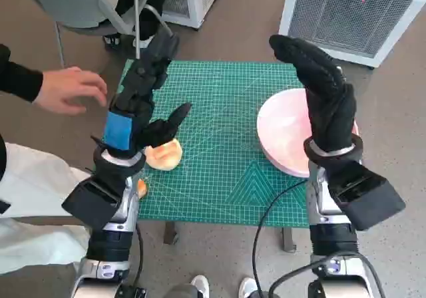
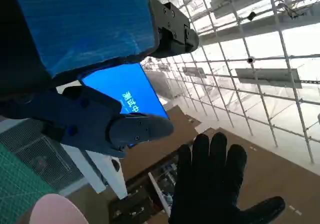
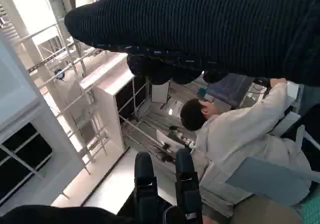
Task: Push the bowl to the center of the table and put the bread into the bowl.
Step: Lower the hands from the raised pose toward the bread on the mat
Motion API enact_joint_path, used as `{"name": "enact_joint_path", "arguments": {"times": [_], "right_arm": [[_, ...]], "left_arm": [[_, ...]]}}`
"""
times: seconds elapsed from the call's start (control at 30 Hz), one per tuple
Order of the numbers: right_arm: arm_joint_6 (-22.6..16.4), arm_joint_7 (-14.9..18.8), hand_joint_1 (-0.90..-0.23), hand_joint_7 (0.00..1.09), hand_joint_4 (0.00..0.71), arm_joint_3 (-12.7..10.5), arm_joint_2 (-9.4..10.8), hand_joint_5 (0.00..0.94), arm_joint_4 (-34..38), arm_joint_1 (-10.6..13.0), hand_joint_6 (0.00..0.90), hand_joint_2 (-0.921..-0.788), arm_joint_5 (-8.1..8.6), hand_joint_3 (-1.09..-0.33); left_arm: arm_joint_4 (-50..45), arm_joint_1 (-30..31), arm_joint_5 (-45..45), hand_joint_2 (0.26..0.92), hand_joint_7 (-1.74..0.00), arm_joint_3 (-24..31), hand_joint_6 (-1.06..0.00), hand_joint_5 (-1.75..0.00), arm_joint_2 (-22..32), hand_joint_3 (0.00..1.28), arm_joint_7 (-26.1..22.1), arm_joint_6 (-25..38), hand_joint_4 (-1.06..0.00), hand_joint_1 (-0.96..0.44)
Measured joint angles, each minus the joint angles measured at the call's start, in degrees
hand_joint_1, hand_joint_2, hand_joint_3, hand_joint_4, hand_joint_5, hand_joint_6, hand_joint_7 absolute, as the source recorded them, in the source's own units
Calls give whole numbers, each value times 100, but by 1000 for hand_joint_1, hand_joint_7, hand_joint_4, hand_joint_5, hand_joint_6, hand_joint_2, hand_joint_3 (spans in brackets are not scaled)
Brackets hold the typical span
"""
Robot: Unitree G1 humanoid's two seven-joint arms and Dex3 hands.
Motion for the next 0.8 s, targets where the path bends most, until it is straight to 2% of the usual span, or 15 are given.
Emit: {"name": "enact_joint_path", "arguments": {"times": [0.8], "right_arm": [[-10,3,-576,731,323,20,66,68,12,41,-1,-921,1,-783]], "left_arm": [[-7,0,-64,921,-17,-2,-345,0,5,383,-87,10,-293,-433]]}}
